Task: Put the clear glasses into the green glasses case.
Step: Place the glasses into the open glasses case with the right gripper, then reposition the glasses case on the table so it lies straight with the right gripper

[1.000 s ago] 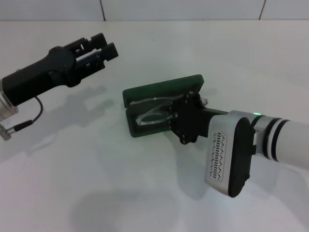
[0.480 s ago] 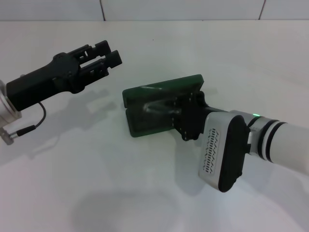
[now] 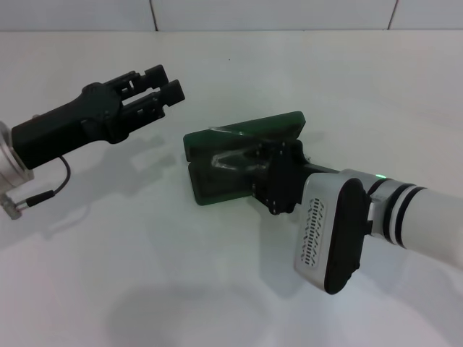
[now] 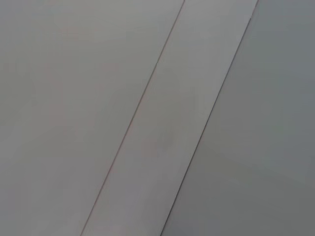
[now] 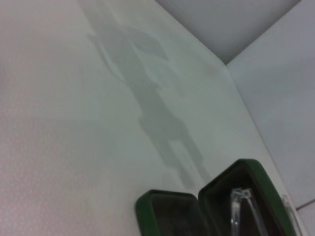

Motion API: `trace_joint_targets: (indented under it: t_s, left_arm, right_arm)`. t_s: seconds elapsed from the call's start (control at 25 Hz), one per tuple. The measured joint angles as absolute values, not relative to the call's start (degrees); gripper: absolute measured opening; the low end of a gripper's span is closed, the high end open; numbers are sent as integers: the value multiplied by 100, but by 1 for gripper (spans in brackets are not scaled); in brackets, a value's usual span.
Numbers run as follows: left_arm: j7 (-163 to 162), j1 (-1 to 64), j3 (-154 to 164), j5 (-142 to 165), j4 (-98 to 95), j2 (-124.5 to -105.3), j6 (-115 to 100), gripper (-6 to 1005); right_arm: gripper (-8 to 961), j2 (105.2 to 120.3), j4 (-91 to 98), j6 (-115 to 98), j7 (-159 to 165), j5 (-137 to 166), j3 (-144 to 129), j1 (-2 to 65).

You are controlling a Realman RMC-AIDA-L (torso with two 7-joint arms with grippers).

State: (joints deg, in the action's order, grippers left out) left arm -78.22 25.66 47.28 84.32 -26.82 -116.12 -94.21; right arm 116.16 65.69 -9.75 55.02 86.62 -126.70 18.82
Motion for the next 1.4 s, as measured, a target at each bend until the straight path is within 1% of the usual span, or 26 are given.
trace_joint_targets:
  t_s: [0.24, 0.36, 0.52, 0.68, 0.88, 1.04, 1.2, 1.32, 1.4]
  left_arm:
    - [-7826, 2566, 4728, 8438, -2691, -11619, -9422, 591]
    - [-7824, 2566, 4729, 8438, -2696, -11619, -9420, 591]
    - [-7823, 2557, 4729, 8438, -2698, -11617, -9418, 591]
    - [-7825, 2542, 4728, 8438, -2718, -11601, -9416, 591]
    - [-7824, 2583, 4732, 8438, -2718, -11609, -9400, 591]
    - [-7823, 2589, 4706, 8442, -2718, -11614, -9393, 591]
    - [-7814, 2594, 4718, 8450, -2716, -11620, -9272, 591]
    - [-7803, 2619, 4726, 8453, -2715, -11649, -9018, 591]
    - [-7800, 2635, 4726, 8458, -2714, -11662, -8897, 591]
  right_arm:
    - [367, 11593, 6608, -1057, 5510, 8663, -12715, 1858]
    - [367, 11578, 6698, -1192, 5511, 8665, -12693, 1797]
    - [367, 11550, 6890, -1885, 5511, 8691, -12421, 1674]
    - [367, 11548, 7023, -2938, 5689, 8714, -11804, 1573]
    - [367, 11562, 6857, -4613, 6394, 8580, -10499, 1641]
    - [367, 11574, 6024, -5854, 6575, 7580, -9286, 1996]
    - [367, 11539, 4381, -7593, 6544, 6606, -7549, 2484]
    - [367, 11480, 3116, -8617, 6544, 6539, -6089, 2808]
    - [367, 11428, 2687, -8800, 6547, 6544, -5598, 2846]
